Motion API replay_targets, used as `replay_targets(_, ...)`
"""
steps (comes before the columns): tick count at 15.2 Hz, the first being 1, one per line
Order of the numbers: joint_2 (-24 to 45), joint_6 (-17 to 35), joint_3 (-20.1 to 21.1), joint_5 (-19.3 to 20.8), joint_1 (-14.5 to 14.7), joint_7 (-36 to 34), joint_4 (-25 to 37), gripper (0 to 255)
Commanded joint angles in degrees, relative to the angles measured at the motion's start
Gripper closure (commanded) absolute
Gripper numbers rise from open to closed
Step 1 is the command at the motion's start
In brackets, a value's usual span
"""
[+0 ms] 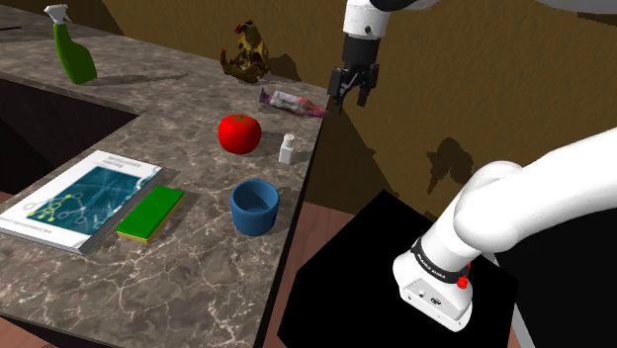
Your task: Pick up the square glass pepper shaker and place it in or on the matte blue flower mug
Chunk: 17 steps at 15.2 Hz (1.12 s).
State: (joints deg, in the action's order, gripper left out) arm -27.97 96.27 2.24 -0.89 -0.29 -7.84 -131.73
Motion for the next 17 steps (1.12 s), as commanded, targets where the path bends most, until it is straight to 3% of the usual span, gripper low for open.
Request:
replay_targets(1, 3.7, 3.4, 0.4, -0.3, 0.1, -0.7, 0.3, 0)
replay_targets(14, 31.2, 16.7, 2.8, -0.9, 1.4, -5.2, 14.1, 0)
replay_targets(17, 31.8, 18.3, 2.8, -0.9, 1.5, -5.3, 13.0, 0)
